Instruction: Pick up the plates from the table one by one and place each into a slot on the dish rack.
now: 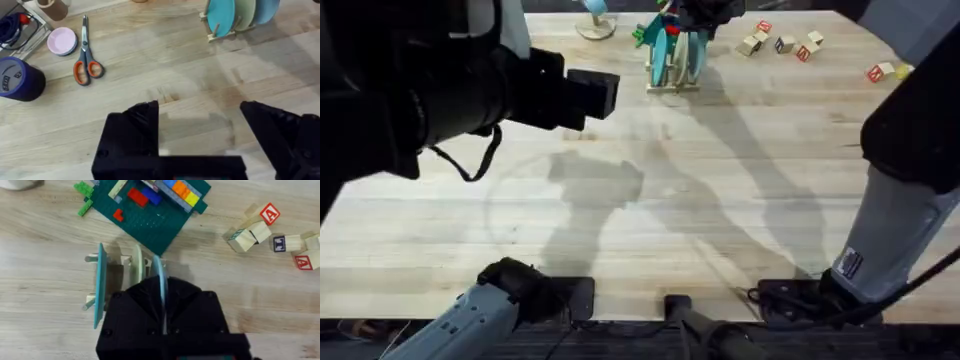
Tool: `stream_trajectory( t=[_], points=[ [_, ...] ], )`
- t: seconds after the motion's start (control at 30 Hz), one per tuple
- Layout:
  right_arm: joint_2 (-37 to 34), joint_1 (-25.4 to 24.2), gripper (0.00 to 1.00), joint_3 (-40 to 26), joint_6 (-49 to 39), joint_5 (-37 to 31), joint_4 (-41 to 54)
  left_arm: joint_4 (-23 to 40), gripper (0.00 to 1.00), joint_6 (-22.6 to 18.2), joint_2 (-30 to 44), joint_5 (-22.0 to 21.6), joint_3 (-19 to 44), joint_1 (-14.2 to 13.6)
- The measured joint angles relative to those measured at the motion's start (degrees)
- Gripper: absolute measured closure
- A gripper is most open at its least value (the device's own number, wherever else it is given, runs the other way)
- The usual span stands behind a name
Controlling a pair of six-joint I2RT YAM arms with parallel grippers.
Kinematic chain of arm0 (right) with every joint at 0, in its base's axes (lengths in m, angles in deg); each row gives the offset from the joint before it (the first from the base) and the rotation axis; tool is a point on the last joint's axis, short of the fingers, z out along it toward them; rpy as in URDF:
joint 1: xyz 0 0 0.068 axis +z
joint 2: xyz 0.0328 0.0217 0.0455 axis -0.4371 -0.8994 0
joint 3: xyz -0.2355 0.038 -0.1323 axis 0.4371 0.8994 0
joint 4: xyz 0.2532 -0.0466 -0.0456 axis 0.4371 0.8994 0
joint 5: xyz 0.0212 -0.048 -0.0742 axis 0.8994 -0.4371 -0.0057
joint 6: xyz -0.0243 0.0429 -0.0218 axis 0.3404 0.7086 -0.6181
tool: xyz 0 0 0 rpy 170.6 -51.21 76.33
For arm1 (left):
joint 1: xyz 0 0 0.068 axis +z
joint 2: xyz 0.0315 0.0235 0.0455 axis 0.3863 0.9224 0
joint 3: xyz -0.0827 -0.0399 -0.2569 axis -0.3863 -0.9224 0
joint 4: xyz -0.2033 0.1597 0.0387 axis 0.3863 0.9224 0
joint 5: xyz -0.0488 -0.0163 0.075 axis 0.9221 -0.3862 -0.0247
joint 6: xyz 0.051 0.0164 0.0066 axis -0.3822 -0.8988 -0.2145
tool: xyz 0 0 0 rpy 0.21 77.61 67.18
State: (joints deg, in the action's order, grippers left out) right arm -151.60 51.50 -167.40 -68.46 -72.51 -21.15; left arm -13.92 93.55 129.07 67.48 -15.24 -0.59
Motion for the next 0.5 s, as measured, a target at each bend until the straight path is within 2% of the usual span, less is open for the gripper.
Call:
stream_trajectory(
  t=[0.5],
  points=[
    [-0.01, 0.0, 0.865, 0.0, -0.02, -0.02, 0.15, 0.0, 0.008, 0.02, 0.0, 0.0, 0.0, 0.0]
  ],
)
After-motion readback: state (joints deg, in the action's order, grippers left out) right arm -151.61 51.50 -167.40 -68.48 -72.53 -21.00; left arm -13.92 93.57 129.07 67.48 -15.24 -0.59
